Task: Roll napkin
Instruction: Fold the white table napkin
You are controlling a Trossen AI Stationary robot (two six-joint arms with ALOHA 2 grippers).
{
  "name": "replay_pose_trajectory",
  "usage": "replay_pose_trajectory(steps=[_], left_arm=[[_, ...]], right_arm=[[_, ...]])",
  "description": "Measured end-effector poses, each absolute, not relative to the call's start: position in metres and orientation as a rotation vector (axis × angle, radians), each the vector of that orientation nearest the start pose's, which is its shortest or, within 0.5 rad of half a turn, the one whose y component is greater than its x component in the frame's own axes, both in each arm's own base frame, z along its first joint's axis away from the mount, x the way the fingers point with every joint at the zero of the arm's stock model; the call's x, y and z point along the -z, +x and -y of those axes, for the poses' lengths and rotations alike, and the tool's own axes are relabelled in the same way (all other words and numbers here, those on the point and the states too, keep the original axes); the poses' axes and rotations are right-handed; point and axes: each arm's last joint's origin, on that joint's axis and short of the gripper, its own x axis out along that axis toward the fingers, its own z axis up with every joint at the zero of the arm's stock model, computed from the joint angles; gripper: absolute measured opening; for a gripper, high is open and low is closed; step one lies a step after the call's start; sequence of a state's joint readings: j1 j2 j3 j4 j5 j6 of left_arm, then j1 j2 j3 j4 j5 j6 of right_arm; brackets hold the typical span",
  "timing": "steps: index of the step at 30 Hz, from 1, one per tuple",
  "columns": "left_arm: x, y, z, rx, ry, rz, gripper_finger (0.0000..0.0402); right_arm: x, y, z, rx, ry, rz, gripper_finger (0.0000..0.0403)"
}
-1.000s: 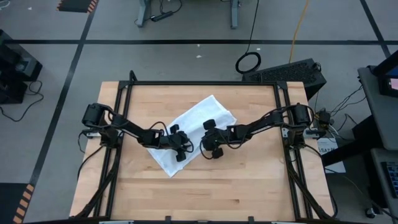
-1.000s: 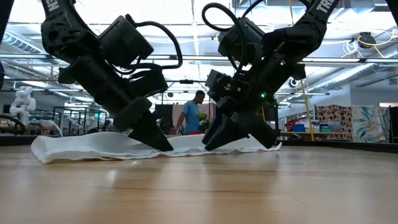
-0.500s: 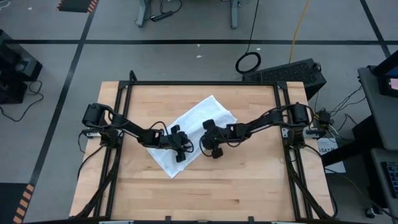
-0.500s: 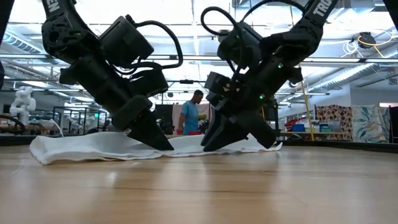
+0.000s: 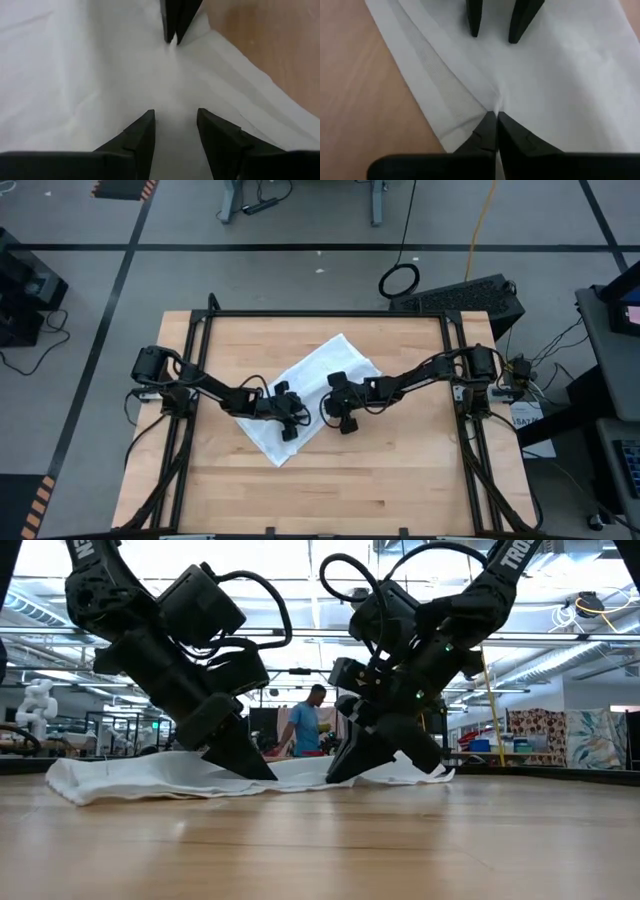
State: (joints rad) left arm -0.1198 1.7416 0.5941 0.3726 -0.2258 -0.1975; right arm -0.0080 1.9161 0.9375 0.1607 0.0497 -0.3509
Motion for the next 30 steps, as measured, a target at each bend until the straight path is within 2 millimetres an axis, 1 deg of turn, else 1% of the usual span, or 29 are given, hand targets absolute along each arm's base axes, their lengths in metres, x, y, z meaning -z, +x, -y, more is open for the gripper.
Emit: replay_pose_trajectory(steps=[3, 7, 10, 13, 16, 19, 23, 26, 30], left_arm=[[-0.105, 0.287, 0.033, -0.165, -0.054, -0.719, 0.0155], [-0.116, 0.292, 0.043, -0.182, -0.038, -0.593, 0.0157], [-0.115, 0.295, 0.051, -0.159, -0.029, -0.542, 0.0169], [-0.113, 0.298, 0.057, -0.178, -0.045, -0.503, 0.0191], [-0.107, 0.298, 0.063, -0.239, -0.032, -0.511, 0.0213], [-0.102, 0.299, 0.070, -0.258, -0.012, -0.508, 0.0226], [-0.098, 0.300, 0.074, -0.265, -0.014, -0.494, 0.0230], [-0.103, 0.303, 0.077, -0.288, -0.040, -0.447, 0.0231], [-0.106, 0.305, 0.079, -0.340, -0.017, -0.426, 0.0231]], right_arm=[[-0.115, 0.361, 0.004, -0.073, -0.302, -0.835, 0.0001], [-0.120, 0.363, 0.004, -0.045, -0.221, -0.891, 0.0001], [-0.124, 0.366, 0.005, -0.023, -0.171, -0.912, 0.0001], [-0.130, 0.370, 0.006, -0.008, -0.144, -0.899, 0.0000], [-0.132, 0.372, 0.007, 0.000, -0.130, -0.892, 0.0000], [-0.136, 0.375, 0.007, 0.010, -0.110, -0.886, 0.0000], [-0.141, 0.377, 0.007, 0.019, -0.084, -0.912, 0.0003], [-0.143, 0.378, 0.006, 0.013, -0.053, -0.918, 0.0004], [-0.145, 0.378, 0.005, -0.001, -0.009, -0.937, 0.0001]])
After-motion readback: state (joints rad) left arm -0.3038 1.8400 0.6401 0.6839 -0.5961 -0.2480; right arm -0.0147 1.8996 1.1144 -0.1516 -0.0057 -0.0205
